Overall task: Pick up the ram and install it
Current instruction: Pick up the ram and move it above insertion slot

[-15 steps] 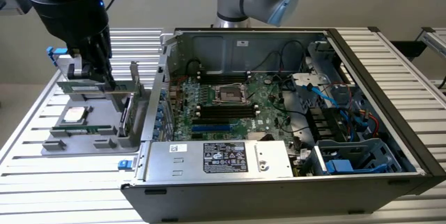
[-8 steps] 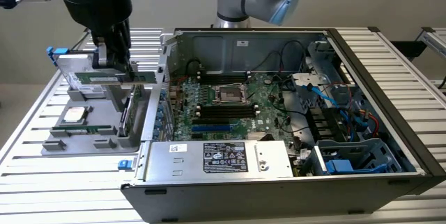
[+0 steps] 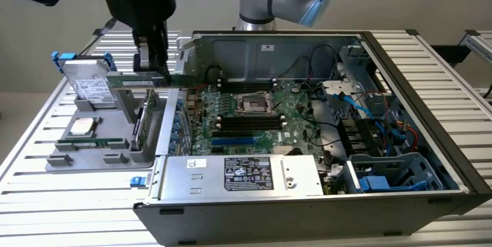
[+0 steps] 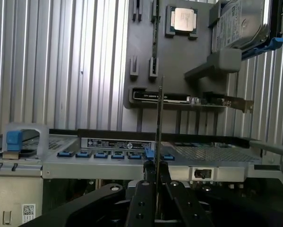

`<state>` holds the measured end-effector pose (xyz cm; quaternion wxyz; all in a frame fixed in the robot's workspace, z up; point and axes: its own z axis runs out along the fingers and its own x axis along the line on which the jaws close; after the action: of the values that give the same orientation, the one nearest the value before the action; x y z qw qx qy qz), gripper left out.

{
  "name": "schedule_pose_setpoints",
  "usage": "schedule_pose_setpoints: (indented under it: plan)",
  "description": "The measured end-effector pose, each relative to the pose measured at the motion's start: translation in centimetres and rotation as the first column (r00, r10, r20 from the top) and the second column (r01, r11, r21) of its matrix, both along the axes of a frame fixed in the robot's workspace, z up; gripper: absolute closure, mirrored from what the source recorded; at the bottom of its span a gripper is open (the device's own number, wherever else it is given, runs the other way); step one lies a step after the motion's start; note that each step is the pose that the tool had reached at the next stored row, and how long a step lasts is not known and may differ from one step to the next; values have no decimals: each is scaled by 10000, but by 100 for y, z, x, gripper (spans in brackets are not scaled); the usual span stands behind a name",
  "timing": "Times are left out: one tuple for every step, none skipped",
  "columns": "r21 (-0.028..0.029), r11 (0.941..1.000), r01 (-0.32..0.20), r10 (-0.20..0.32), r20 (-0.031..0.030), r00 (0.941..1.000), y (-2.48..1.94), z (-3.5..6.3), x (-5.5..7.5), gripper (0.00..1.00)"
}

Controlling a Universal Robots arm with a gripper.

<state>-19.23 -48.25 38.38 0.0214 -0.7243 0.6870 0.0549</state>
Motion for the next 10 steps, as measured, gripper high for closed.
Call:
schedule_pose_setpoints:
  plan:
    - [10,10000,0,0,0,10000,0,1,49,87]
    - [18,10000,1,-1,-1,10000,0,1,94,87]
    - [24,10000,1,-1,-1,10000,0,2,137,87]
    - [28,10000,0,0,-1,10000,0,2,183,87]
    - [33,10000,-1,1,0,10000,0,1,232,87]
    - [36,10000,0,0,0,10000,0,1,274,87]
    - [39,10000,1,-1,0,10000,0,2,319,87]
    - [42,10000,0,0,-1,10000,0,2,365,87]
    - [43,10000,-1,1,0,10000,0,2,410,87]
    - [44,10000,1,-1,0,10000,0,2,455,87]
